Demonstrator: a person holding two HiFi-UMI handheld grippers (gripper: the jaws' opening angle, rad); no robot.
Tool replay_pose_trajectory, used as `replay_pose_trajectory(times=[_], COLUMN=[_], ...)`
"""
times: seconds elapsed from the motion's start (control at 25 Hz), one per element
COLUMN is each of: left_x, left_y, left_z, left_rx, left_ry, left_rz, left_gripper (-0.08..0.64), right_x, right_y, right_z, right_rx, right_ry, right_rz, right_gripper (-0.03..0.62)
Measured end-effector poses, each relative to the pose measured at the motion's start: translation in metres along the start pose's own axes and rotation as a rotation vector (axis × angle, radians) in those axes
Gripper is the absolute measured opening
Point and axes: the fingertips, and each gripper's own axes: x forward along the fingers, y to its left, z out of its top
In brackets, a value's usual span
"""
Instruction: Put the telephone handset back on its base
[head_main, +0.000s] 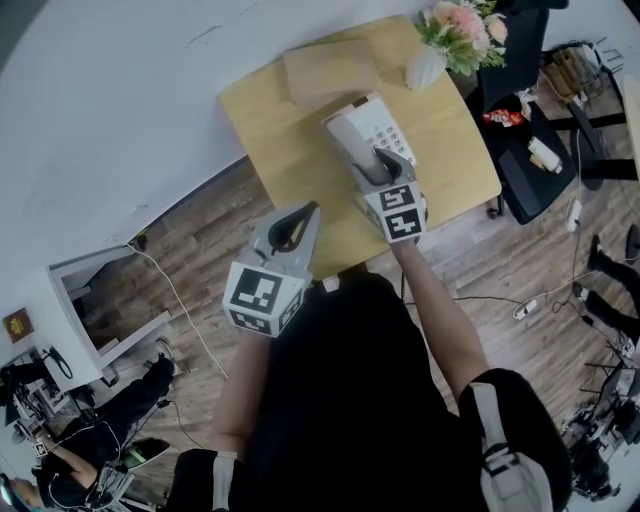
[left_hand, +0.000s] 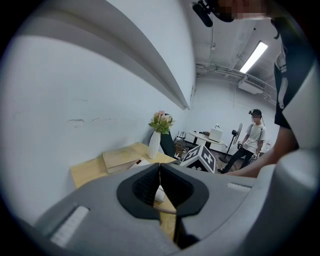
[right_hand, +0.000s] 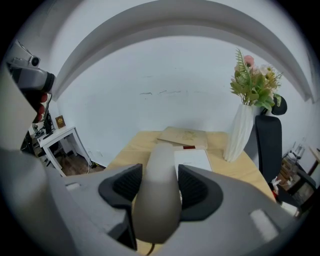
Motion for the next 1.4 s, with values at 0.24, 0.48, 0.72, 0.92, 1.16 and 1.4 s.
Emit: replay_pose_trajectory(times=[0.24,0.48,0.72,0.92,1.16,1.4], left_x=[0.000,0.003,0.008,0.011,0.016,0.019], left_y=[0.007,0.011,0.014,0.018,0.021,0.023], left_z=[0.000,0.000,0.000,0.000,-0.001,-0.001], left_rx=[-0.006,-0.011,-0.013,-0.018,-0.023,-0.028], left_ry=[0.000,0.005,0.009,0.014,0.021,0.029], left_rz=[0.000,-0.006,-0.011,-0.012,-0.018,-0.024], left_gripper=[0.012,0.012,0.012,0.012,0.012,0.012], right_x=[0.005,0.010,0.016,0.021,0.027,0.032], right_y=[-0.002,-0.002,-0.003,-0.003,-0.003,-0.003], right_z=[-0.003,-0.005,-0.009,-0.014,-0.021,-0.030], right_rx=[0.011,0.014,0.023,0.021,0.023,0.025], right_ry=[0.008,0.017,0.030,0.045,0.062,0.083], right_rz=[-0.009,-0.011,-0.011,-0.006,-0.004,-0.001], right_gripper=[0.229,0.229,0.229,0.229,0.229,0.229])
